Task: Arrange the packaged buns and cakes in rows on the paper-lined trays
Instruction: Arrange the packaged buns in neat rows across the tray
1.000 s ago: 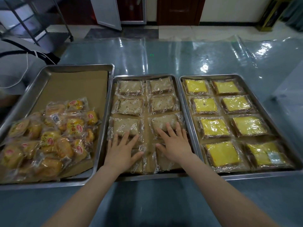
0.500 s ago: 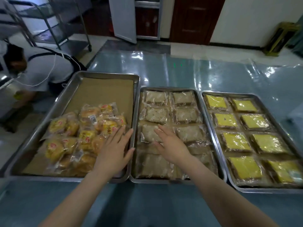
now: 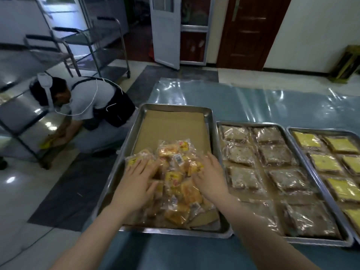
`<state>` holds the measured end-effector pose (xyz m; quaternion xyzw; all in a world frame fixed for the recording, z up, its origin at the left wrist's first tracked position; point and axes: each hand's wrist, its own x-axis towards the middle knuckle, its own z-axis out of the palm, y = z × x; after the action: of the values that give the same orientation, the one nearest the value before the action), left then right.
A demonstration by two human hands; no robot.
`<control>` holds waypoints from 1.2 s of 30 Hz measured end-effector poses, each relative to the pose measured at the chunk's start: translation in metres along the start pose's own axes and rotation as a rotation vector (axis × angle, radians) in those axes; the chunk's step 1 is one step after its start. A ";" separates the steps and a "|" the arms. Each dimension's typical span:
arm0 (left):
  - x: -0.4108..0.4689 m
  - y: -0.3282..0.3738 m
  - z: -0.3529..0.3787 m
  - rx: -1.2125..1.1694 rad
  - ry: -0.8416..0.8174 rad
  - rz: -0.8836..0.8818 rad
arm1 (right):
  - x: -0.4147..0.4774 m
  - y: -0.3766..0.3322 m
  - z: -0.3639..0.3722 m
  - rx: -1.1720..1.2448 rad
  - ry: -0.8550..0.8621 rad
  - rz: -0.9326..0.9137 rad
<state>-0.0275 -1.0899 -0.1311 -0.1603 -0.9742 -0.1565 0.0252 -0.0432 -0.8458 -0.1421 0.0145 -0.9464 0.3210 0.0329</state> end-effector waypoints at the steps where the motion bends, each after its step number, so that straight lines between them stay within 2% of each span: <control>1: 0.000 -0.008 -0.001 -0.011 0.000 0.002 | 0.002 0.000 0.005 0.019 0.049 0.072; 5: 0.004 -0.032 0.002 -0.029 -0.037 -0.016 | 0.013 0.000 0.013 0.206 -0.001 0.371; 11: 0.027 -0.046 0.002 -0.121 -0.046 -0.067 | 0.040 -0.002 0.023 0.083 -0.015 0.517; 14: 0.040 -0.051 0.000 -0.161 -0.049 -0.070 | 0.051 -0.007 0.025 0.102 -0.016 0.468; 17: 0.057 -0.056 0.003 -0.184 -0.041 -0.062 | 0.064 -0.016 0.020 0.038 0.134 0.334; 20: 0.075 -0.057 0.007 -0.214 -0.059 -0.070 | 0.082 -0.024 0.012 0.157 0.271 0.238; 22: 0.087 -0.056 0.010 -0.230 -0.077 -0.068 | 0.093 -0.028 0.007 0.242 0.308 0.251; 28: 0.118 -0.046 0.007 -0.394 -0.045 -0.057 | 0.122 -0.035 0.011 0.518 0.196 0.338; 32: 0.140 -0.036 0.003 -0.731 -0.086 -0.182 | 0.137 -0.043 0.025 0.529 0.123 0.305; 36: 0.163 -0.038 0.008 -0.847 -0.043 -0.263 | 0.153 -0.048 0.034 0.639 0.058 0.324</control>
<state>-0.1940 -1.0721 -0.1336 -0.0342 -0.8366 -0.5404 -0.0829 -0.1958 -0.9056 -0.1294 -0.1353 -0.7868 0.6022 0.0024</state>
